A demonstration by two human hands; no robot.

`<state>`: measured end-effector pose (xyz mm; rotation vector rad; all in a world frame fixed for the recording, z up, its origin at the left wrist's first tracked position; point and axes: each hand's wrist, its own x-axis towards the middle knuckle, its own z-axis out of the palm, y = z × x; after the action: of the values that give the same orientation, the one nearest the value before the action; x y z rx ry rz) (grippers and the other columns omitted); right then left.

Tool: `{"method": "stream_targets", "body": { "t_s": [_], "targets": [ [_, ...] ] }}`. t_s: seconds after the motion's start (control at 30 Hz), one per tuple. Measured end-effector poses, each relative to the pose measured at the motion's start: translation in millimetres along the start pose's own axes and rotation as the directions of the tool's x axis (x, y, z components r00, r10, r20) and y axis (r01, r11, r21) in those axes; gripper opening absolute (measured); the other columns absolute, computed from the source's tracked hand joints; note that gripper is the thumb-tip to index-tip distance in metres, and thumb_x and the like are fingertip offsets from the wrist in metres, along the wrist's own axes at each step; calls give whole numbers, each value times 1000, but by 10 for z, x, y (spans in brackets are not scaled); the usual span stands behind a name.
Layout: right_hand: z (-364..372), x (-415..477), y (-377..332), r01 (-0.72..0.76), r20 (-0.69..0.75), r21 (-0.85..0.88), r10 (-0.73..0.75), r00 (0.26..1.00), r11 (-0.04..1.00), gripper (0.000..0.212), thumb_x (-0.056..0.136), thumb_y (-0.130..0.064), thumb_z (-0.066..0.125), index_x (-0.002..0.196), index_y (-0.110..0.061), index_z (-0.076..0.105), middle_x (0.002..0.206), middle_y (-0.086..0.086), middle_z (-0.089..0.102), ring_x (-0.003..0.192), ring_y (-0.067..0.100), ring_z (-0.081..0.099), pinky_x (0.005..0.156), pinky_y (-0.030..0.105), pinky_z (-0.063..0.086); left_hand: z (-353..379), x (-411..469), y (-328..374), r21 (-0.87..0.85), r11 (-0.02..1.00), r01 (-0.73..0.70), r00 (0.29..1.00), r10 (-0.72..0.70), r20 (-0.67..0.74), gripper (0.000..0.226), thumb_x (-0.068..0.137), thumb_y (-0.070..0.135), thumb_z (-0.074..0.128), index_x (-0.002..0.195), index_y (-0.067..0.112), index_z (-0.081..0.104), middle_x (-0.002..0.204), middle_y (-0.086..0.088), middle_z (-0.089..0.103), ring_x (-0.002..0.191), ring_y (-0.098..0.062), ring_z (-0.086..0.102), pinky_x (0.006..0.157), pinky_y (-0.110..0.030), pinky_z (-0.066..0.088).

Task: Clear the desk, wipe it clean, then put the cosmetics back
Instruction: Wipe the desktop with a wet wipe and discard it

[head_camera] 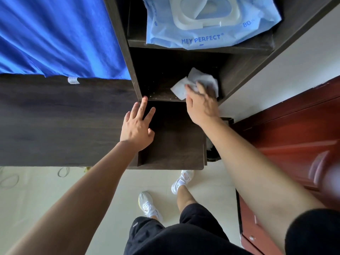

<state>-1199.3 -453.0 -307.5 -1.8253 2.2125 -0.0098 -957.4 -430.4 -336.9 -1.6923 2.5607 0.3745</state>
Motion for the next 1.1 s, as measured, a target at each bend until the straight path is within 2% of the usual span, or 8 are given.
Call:
{"method": "stream_targets", "body": {
  "t_s": [0.27,0.37,0.47,0.53,0.77,0.87,1.0,1.1],
  "targets": [
    [1,-167,-284,90,40,-39,-88,995,995,46,106,-35,33,153,-33,37,164,6,25,145,49,23,110,58,38,15,-53,-75,-31,999,-44,998,43,-40,72,85,27,58,152,24,32,166,-7,5,150,-34,12,117,-51,28],
    [44,-46,-689,245,65,-99,-239,969,965,46,107,-36,30,152,-32,37,163,11,26,143,46,32,120,57,19,106,-208,-162,0,1000,-1,1000,1,27,69,91,33,54,154,27,27,165,-7,7,151,-35,5,118,-54,23],
    [82,89,-1034,310,62,-142,-304,951,940,41,106,-35,31,137,-29,56,153,10,44,140,36,40,120,54,18,255,-401,-265,35,996,79,990,-83,112,63,95,43,47,153,30,26,165,-4,4,149,-36,2,116,-57,21],
    [102,115,-1076,320,55,-154,-315,948,935,40,106,-34,30,132,-28,60,151,7,47,138,36,41,119,54,19,316,-482,-305,26,992,123,980,-125,154,61,97,47,42,153,32,25,165,-2,5,149,-34,2,115,-57,22],
    [153,-136,-695,331,86,-85,-324,942,940,47,108,-36,28,155,-38,31,166,4,19,149,48,11,123,53,13,472,-573,-261,-16,979,202,964,-196,181,62,98,54,34,156,36,18,166,0,4,152,-31,-4,118,-60,6],
    [104,-47,-723,332,84,-103,-324,942,938,46,108,-36,29,154,-37,34,166,4,22,149,48,15,123,53,12,482,-575,-294,-10,981,195,965,-190,181,63,98,56,33,156,38,16,166,1,1,152,-30,-5,118,-60,5],
    [12,369,-1018,310,83,-91,-303,949,946,42,105,-30,35,142,-24,53,152,11,46,136,35,45,116,46,28,492,-561,-296,4,978,208,960,-205,191,63,98,56,34,156,39,13,166,3,-3,152,-29,-8,119,-60,3],
    [-21,656,-1092,268,156,-117,-248,956,956,48,104,-30,34,151,-27,40,162,8,31,146,33,29,122,48,17,471,-501,-250,-32,966,257,951,-246,188,61,98,57,33,155,41,15,166,4,-1,152,-28,-7,118,-60,3]
  ]
}}
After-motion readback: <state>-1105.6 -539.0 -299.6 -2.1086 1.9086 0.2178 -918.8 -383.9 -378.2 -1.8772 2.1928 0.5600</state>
